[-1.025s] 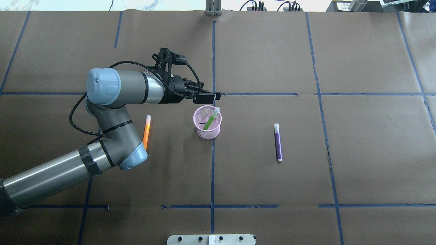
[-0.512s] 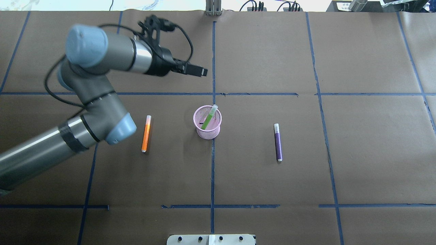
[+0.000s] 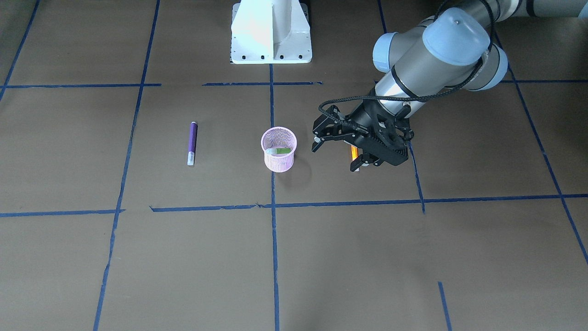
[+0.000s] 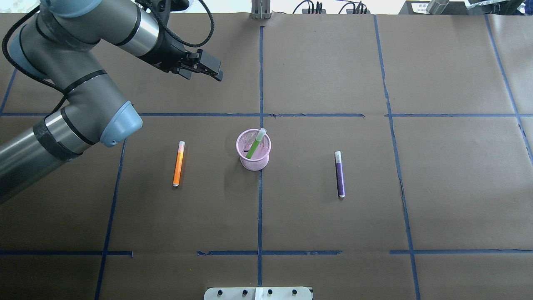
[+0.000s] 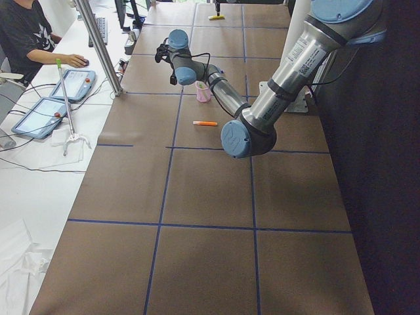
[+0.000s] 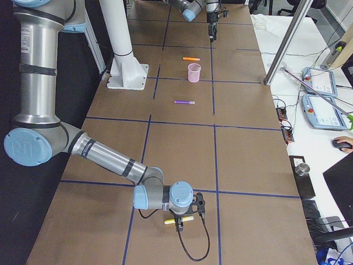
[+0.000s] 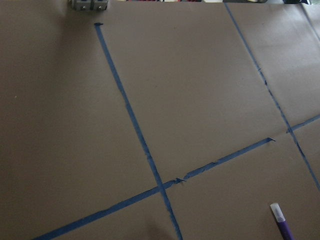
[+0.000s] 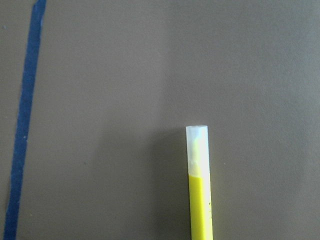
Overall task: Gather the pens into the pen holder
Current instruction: 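Move the left gripper back toward the orange highlighter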
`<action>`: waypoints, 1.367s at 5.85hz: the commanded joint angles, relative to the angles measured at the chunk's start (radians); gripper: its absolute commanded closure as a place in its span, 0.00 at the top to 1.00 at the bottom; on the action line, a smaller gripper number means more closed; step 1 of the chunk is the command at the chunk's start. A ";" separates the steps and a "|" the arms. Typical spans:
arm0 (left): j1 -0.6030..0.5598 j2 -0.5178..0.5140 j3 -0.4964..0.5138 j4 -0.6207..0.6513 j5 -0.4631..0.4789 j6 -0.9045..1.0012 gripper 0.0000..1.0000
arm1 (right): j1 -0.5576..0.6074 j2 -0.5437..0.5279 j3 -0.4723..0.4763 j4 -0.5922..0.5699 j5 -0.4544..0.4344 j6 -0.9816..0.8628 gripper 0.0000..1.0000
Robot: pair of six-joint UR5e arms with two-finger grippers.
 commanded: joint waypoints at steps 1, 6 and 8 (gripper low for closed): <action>-0.010 0.001 -0.007 0.136 -0.036 0.020 1.00 | -0.005 0.002 -0.045 -0.002 -0.015 -0.003 1.00; -0.026 -0.003 -0.075 0.336 -0.061 0.111 1.00 | -0.015 0.023 -0.083 0.006 -0.025 -0.002 0.92; -0.026 -0.003 -0.078 0.336 -0.059 0.111 1.00 | -0.015 0.023 -0.079 0.006 -0.018 0.001 0.62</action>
